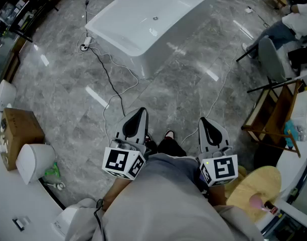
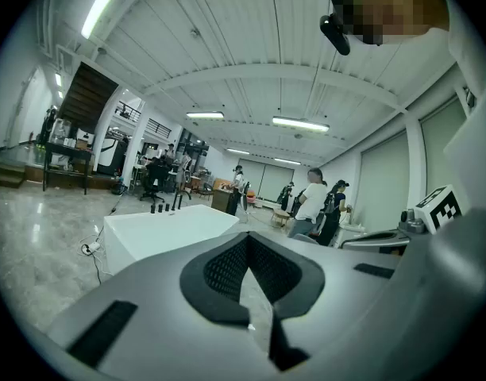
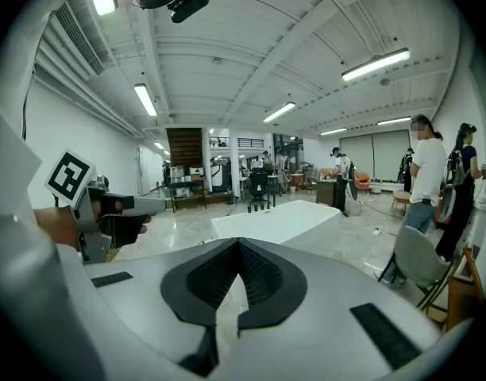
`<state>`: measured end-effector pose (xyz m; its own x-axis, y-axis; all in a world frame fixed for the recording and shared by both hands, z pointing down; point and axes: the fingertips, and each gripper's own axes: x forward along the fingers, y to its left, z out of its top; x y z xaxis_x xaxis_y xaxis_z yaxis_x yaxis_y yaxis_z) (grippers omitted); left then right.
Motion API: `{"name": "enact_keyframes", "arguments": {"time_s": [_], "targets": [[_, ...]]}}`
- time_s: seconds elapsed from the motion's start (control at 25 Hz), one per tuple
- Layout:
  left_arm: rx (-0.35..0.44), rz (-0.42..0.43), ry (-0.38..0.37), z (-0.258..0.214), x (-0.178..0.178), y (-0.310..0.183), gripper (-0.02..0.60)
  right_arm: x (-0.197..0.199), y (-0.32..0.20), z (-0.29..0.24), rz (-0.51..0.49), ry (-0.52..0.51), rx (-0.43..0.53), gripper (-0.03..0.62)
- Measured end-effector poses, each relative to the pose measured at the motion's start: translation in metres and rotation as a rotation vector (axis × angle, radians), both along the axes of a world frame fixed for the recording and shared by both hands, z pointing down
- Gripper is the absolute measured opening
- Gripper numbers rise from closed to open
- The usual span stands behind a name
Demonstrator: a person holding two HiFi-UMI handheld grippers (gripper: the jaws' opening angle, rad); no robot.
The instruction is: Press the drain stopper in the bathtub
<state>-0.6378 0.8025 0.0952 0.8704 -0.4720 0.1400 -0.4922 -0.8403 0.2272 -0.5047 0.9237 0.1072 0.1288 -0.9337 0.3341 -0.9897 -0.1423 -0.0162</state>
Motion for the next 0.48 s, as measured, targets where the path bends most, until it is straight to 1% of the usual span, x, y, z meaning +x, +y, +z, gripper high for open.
{"name": "enact_keyframes", "arguments": {"time_s": [0.16, 0.48], "targets": [[0.002, -0.005, 0.001, -0.004, 0.0, -0.004, 0.005, -0.002, -0.006, -0.004, -0.017, 0.011, 0.002, 0.015], [0.006, -0.002, -0.002, -0.004, 0.01, -0.006, 0.005, 0.009, -0.01, -0.004, -0.017, 0.006, 0.006, 0.015]]}}
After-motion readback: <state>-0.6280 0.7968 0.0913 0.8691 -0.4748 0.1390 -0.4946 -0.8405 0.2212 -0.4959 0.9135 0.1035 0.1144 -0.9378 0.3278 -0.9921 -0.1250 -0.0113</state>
